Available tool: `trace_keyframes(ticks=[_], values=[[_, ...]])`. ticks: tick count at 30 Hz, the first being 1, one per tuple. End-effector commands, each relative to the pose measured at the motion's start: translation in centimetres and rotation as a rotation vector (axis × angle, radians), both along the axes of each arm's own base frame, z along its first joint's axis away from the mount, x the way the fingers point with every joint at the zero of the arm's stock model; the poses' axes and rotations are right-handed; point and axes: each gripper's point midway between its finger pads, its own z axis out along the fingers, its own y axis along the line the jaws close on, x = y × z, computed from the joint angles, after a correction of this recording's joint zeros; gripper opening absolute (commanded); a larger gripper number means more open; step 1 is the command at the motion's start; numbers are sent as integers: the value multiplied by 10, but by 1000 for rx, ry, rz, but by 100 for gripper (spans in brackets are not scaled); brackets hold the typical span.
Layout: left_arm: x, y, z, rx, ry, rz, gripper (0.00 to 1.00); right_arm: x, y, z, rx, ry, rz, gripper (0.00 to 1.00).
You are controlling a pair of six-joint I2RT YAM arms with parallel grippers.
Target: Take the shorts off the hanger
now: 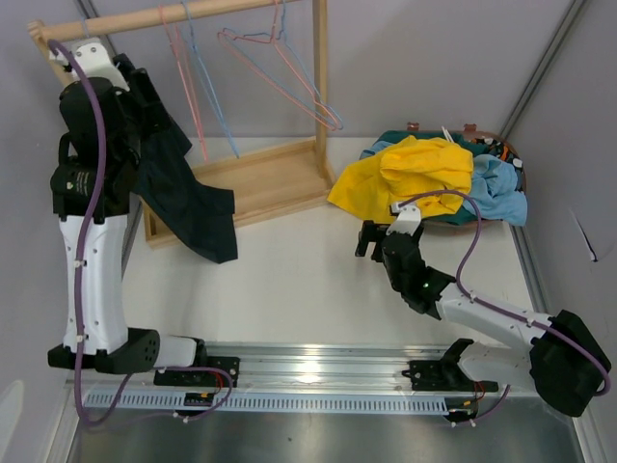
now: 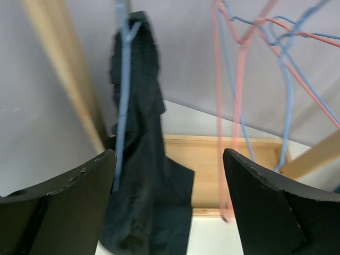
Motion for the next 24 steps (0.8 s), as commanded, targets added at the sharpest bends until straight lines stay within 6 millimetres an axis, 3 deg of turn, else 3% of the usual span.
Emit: trace_keyframes(ticks=[1, 2, 9, 17, 24], values=[[-21, 33, 10, 34, -39, 124, 88, 2, 11, 4, -15, -24, 39, 99], [-25, 44, 7, 45, -41, 179, 88, 1, 21, 4, -34, -27, 87, 99], [-27, 61, 10, 79, -45, 272, 88, 0, 34, 1, -77, -22, 130, 99], [-3, 83, 6, 83, -20, 289, 85, 8, 41, -4, -129, 18, 111, 100], [30, 94, -26, 12, 66, 219, 77, 12, 46, -7, -176, 38, 74, 99]])
